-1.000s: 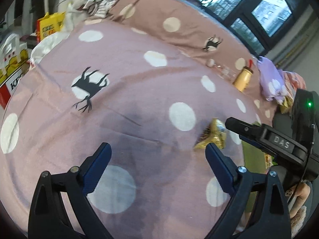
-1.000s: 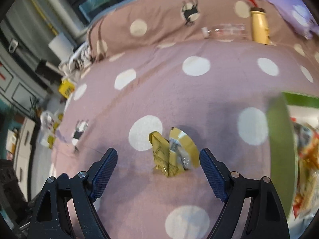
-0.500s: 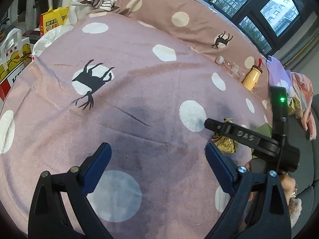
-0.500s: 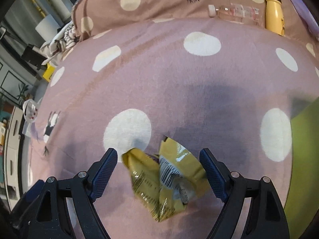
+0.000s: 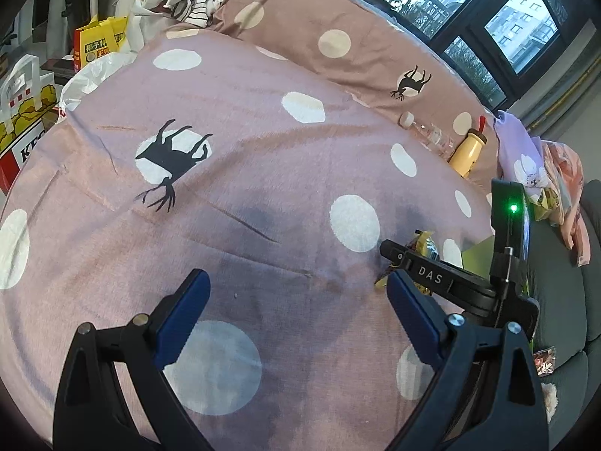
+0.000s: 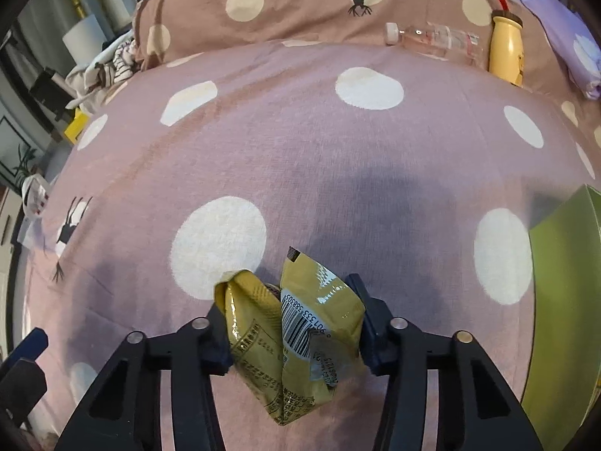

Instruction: Organize snacks

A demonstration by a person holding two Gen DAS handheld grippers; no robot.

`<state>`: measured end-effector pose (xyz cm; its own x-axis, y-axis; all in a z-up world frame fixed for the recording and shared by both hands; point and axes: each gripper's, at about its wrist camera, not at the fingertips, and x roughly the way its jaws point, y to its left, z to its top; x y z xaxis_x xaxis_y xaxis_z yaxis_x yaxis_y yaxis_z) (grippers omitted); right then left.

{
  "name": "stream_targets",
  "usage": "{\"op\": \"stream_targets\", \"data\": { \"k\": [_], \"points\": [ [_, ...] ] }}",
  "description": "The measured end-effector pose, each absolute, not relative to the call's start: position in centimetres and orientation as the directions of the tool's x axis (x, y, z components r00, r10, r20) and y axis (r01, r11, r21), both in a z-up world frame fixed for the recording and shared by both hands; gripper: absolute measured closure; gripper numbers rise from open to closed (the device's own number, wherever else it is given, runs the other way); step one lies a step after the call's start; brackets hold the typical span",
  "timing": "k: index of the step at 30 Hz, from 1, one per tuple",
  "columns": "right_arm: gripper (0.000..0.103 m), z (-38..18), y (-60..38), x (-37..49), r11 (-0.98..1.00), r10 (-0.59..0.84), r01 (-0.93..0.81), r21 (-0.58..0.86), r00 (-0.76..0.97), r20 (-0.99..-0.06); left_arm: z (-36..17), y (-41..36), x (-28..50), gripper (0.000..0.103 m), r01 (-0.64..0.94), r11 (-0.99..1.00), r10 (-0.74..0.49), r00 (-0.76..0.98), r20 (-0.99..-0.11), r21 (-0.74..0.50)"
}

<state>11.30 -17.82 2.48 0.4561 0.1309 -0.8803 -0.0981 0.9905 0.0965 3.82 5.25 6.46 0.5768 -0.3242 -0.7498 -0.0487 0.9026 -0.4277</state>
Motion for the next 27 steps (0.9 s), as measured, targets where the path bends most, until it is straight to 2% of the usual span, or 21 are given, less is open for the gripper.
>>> {"op": "stream_targets", "data": {
  "k": [5, 15, 22, 27],
  "points": [
    [0.059, 2.7, -17.5, 10.5, 0.989, 0.139, -0.110, 0.100, 0.455, -0.879, 6.8, 5.3, 3.6, 0.008, -0.045, 0.902, -0.325, 0.583, -0.745, -0.429],
    [0.060, 4.8, -16.8, 6.1, 0.961, 0.275, -0.168, 0.221, 0.474, -0.836, 7.3, 5.7, 2.8, 0.008, -0.055, 0.903, -0.310, 0.599, -0.738, -0.425],
    [0.059, 4.3, -16.2, 2.2, 0.925, 0.378, -0.219, 0.311, 0.439, -0.815, 8.0, 5.7, 1.9, 0.008, -0.048, 0.903, -0.310, 0.613, -0.727, -0.427],
    [0.046, 3.2, -16.9, 0.6, 0.926, 0.375, -0.208, 0.315, 0.404, -0.834, 8.2, 4.8, 1.1, 0.008, -0.029, 0.909, -0.314, 0.607, -0.730, -0.415]
  ]
}}
